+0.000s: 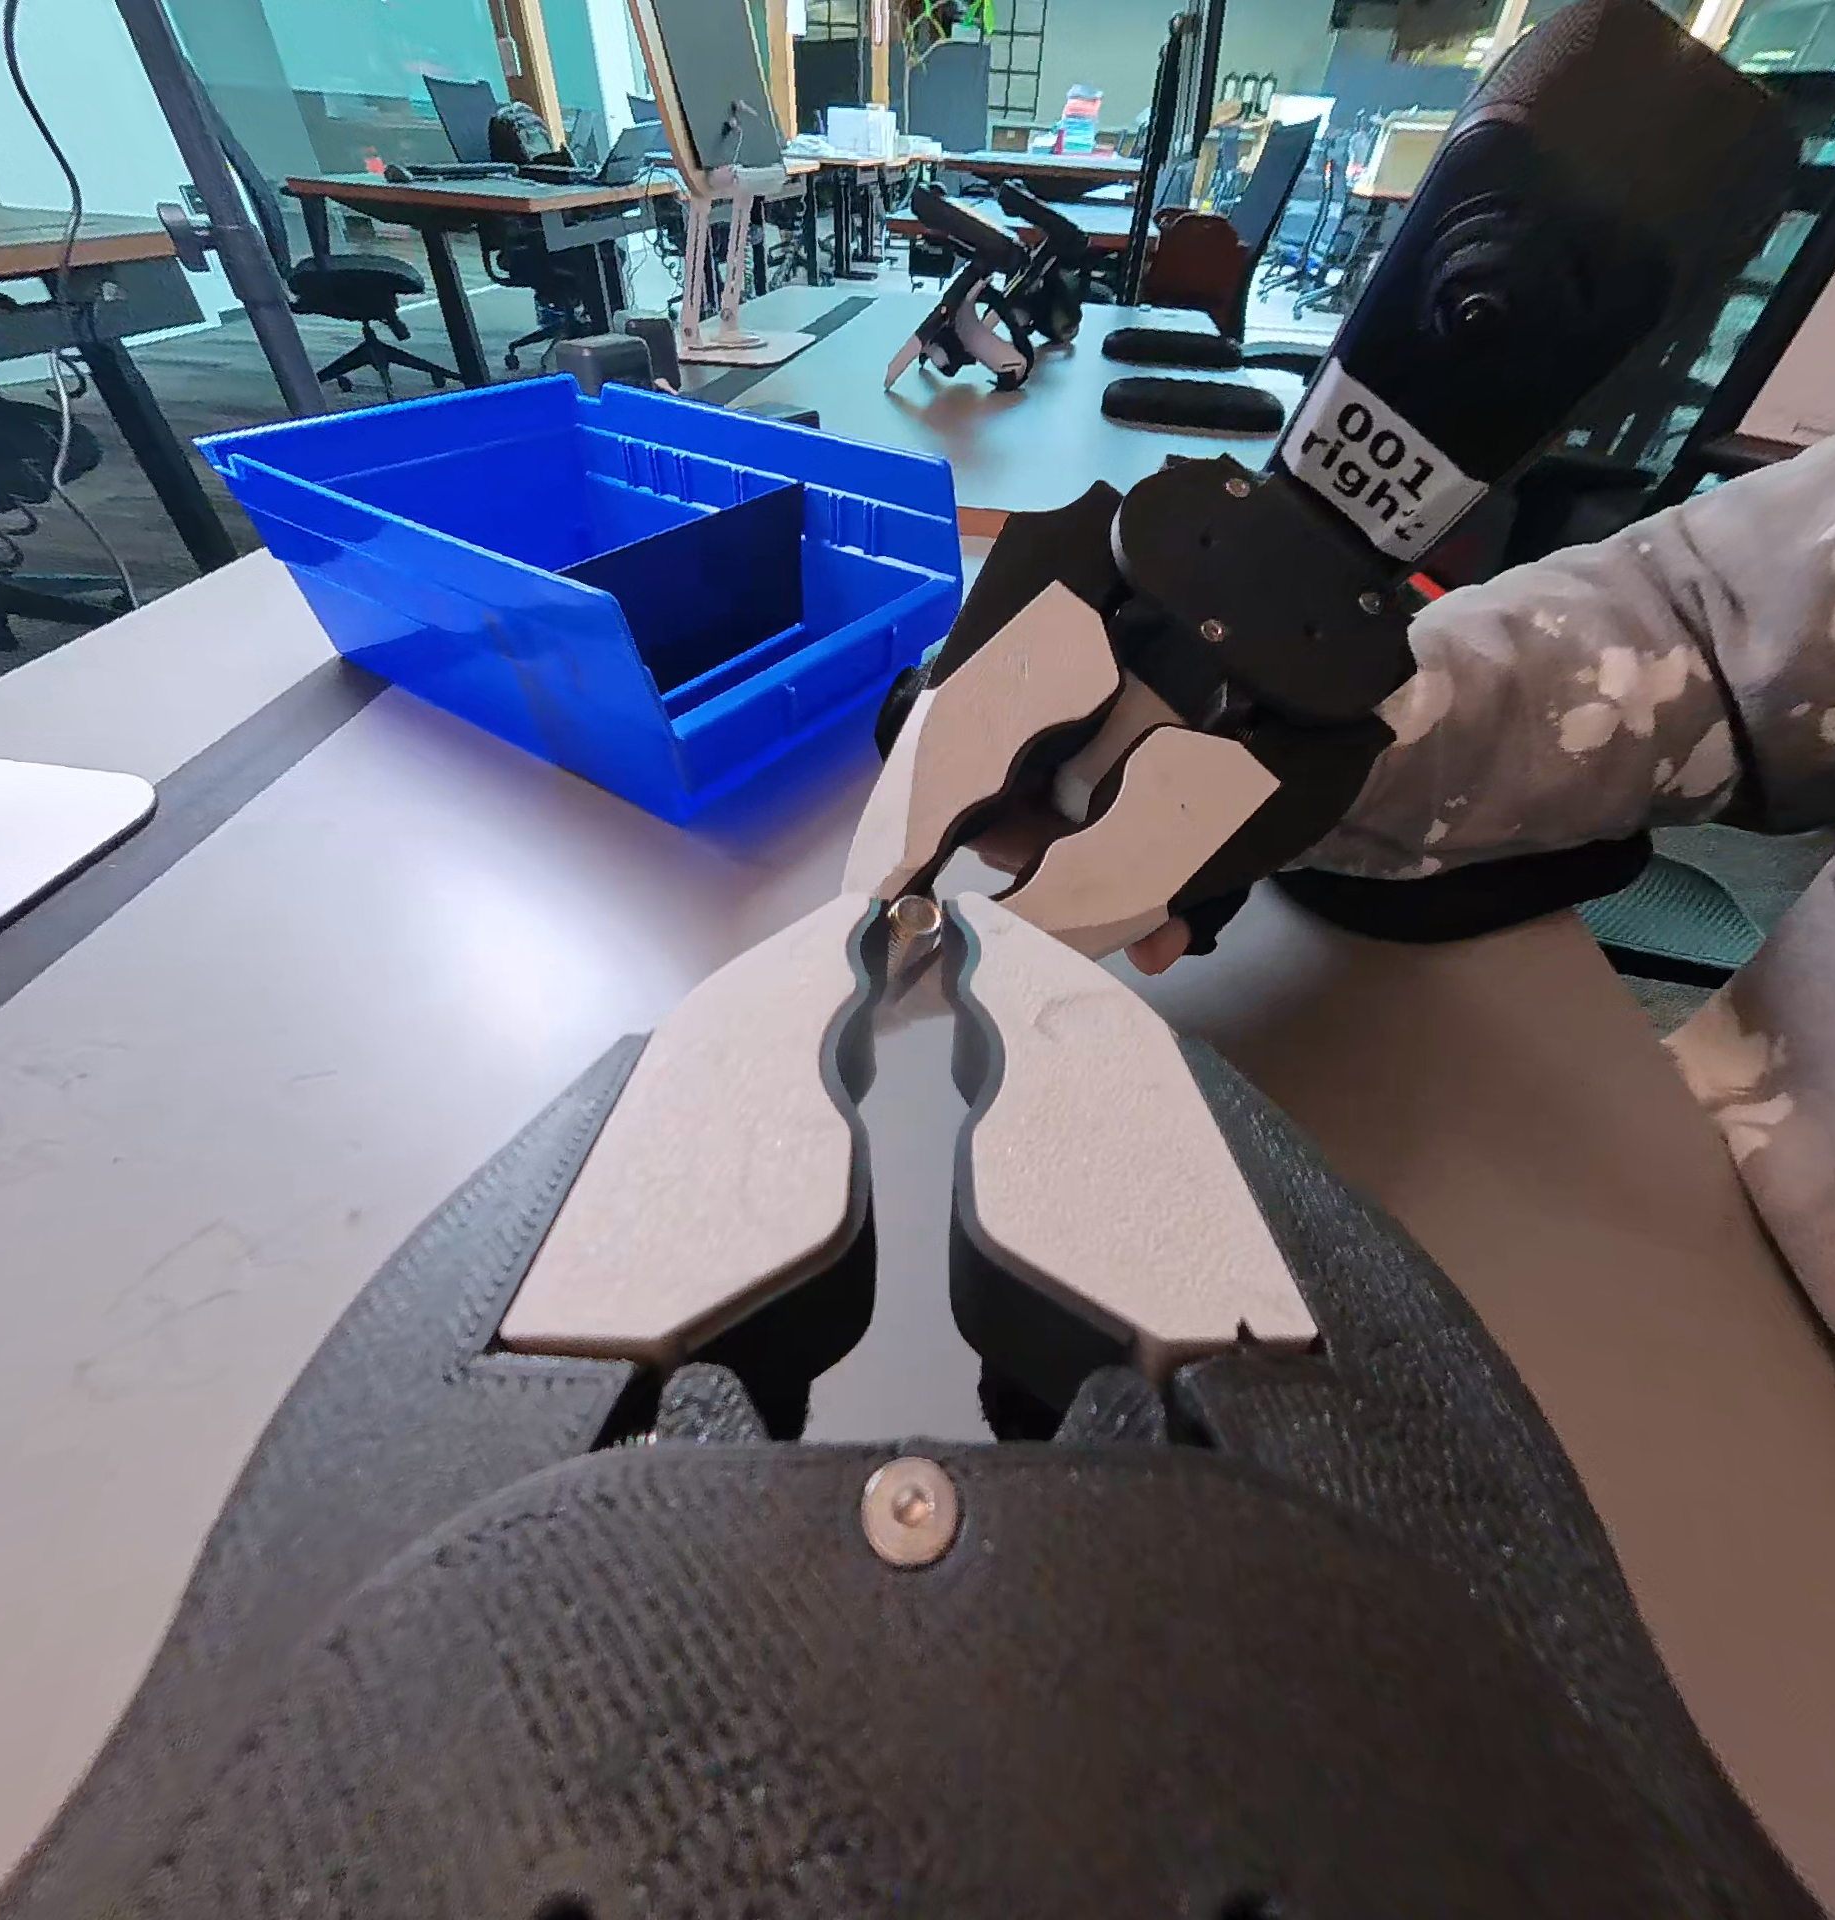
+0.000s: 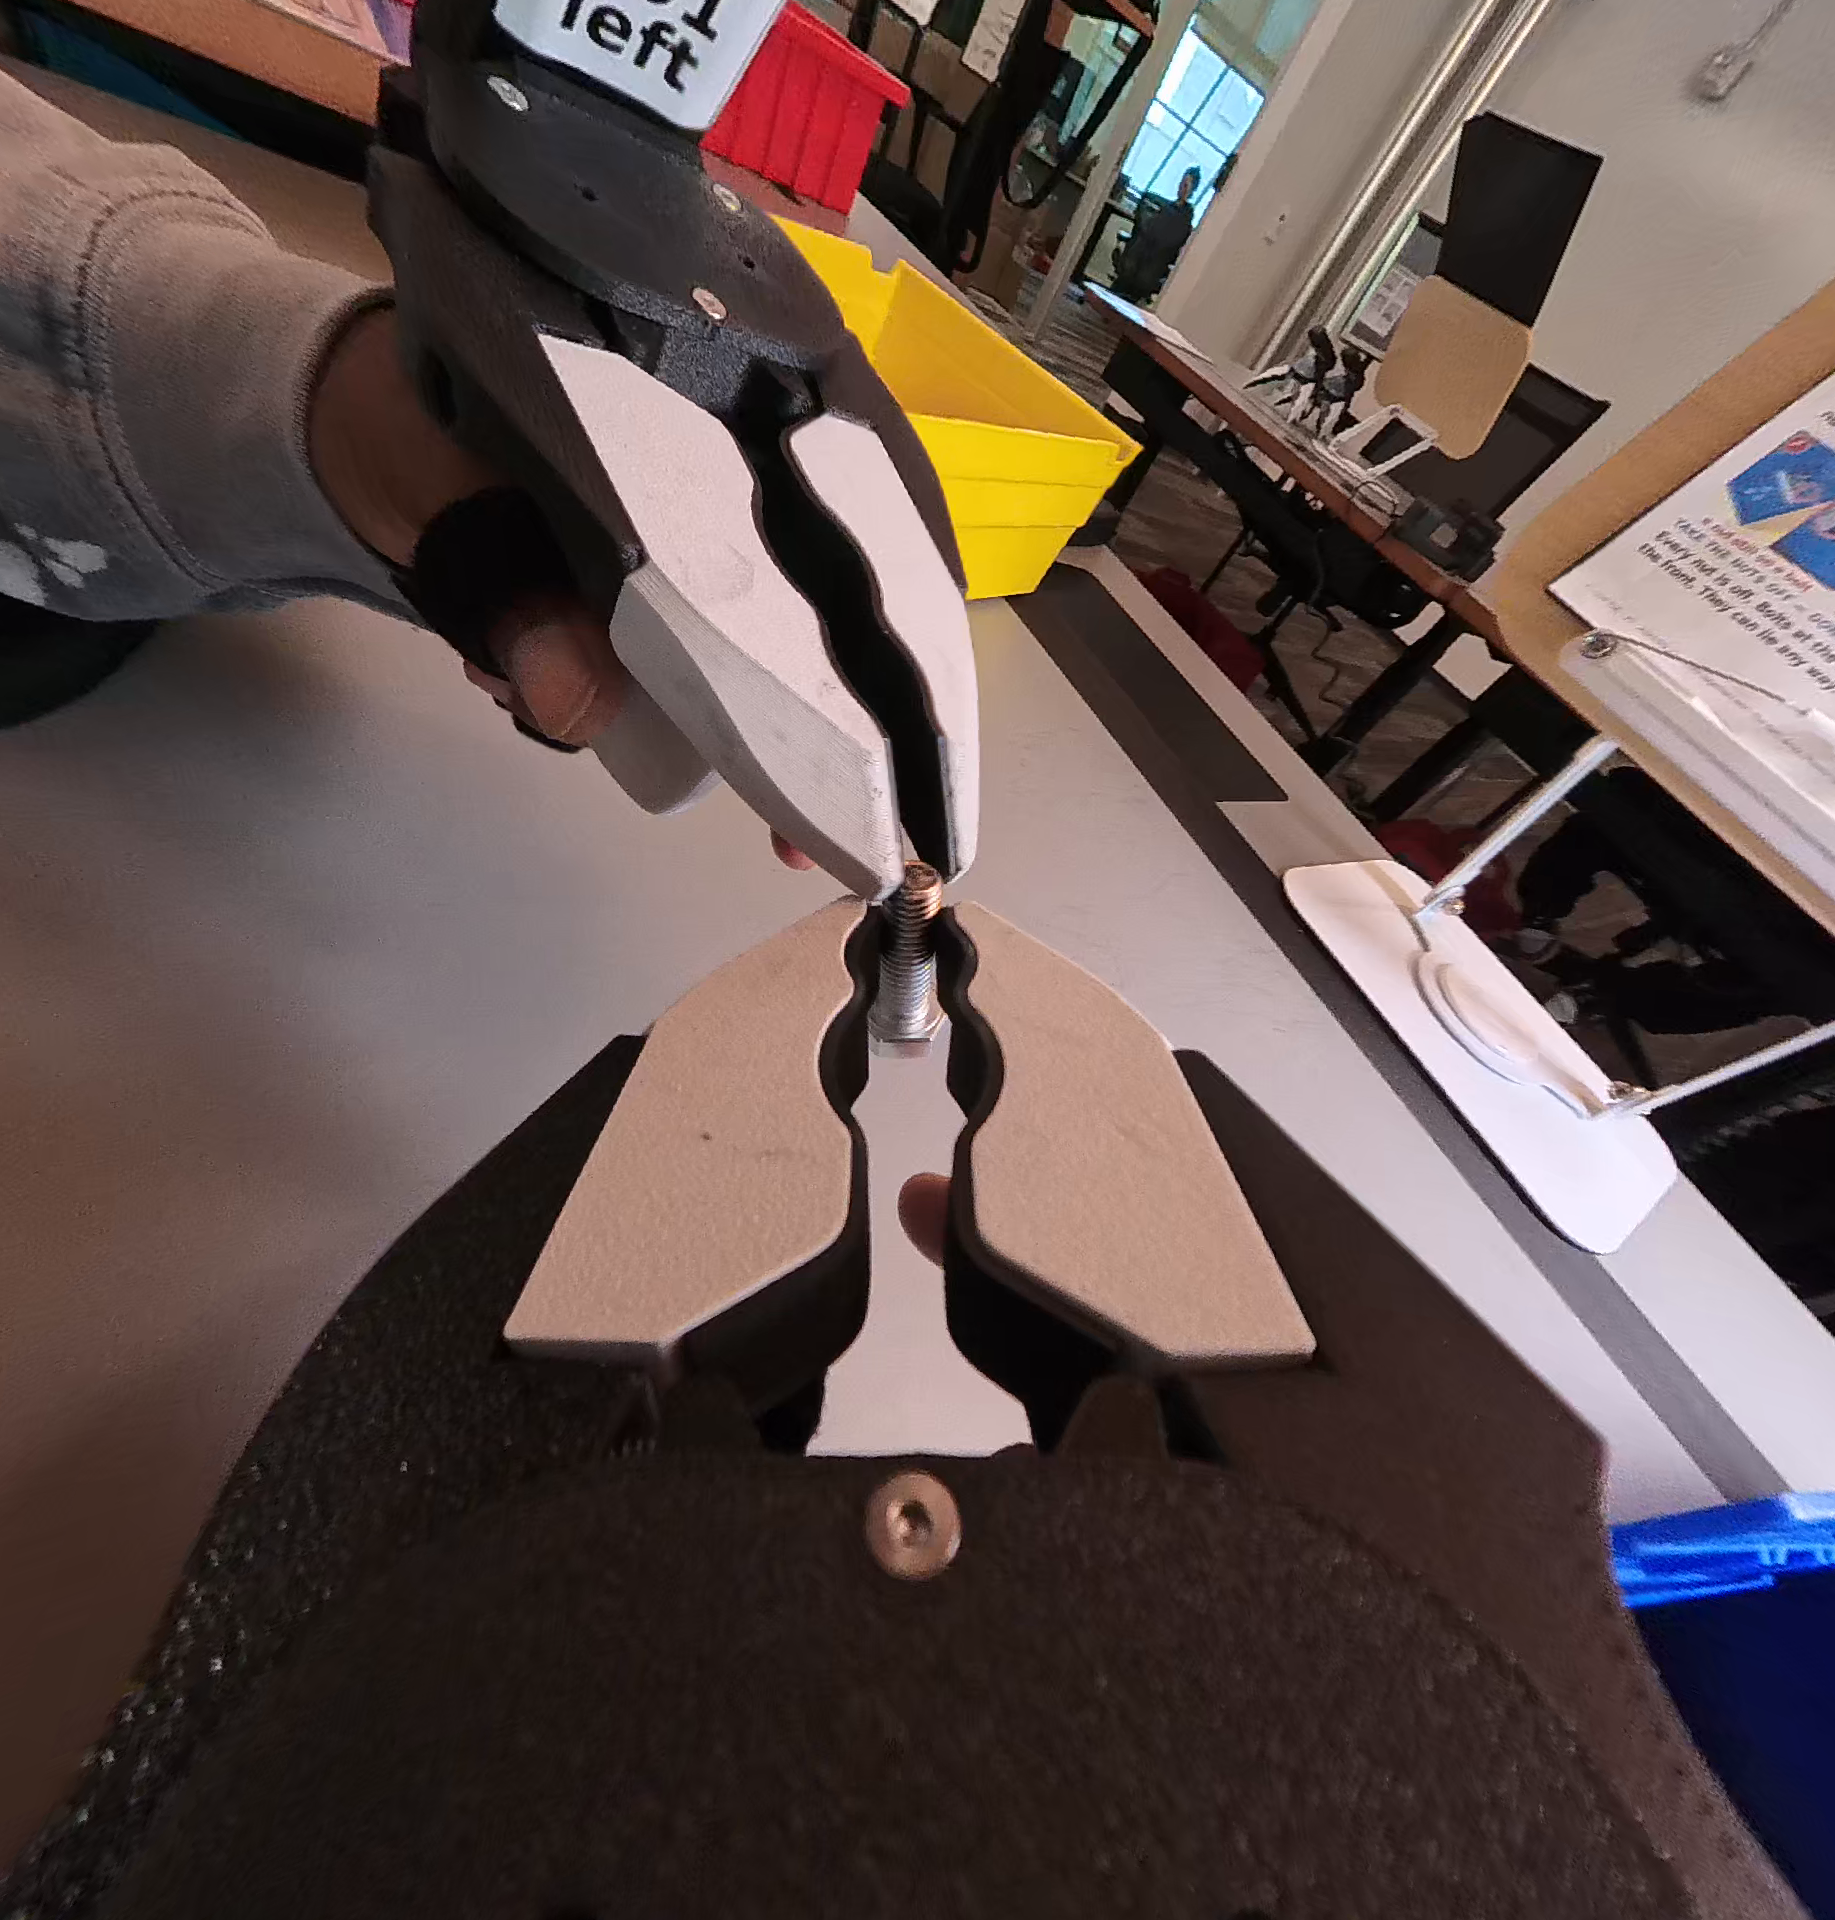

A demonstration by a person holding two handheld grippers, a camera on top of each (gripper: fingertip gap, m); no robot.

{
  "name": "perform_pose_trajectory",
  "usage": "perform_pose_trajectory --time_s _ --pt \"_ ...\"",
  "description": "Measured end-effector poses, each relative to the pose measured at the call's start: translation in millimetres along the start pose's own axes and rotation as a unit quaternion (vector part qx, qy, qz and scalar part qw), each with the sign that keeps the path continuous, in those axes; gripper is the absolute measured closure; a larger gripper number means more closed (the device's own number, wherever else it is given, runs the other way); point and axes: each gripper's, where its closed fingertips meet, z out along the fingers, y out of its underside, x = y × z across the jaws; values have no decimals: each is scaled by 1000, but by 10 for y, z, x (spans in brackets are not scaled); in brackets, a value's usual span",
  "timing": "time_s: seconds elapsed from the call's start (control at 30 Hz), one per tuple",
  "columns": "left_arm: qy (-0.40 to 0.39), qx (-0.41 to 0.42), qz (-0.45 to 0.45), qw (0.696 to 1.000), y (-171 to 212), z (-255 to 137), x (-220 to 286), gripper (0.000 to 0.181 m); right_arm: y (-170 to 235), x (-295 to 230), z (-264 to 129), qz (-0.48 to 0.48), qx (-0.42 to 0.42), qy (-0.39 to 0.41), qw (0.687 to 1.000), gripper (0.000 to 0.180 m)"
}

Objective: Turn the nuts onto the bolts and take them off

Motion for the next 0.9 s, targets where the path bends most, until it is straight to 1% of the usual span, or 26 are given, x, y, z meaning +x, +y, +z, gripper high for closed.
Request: perform_pose_trajectory --time_s 0.2,0.57,0.67,0.73,0.9 --pt "-1 12 7 1000 -63 -14 11 171 -63 21 -18 -4 15 14 1000 170" --pt "3 12 1 1000 -45 -14 7 171 -53 10 -3 -7 27 15 1000 170" --pt "9 18 -4 1000 -59 -21 15 172 24 -7 31 -20 12 13 1000 166" --pt "13 18 -4 1000 -61 -27 26 171 44 -6 37 -28 13 17 999 170" --pt "11 32 -16 999 -85 -41 3 171 35 31 25 -11 11 16 1000 170"
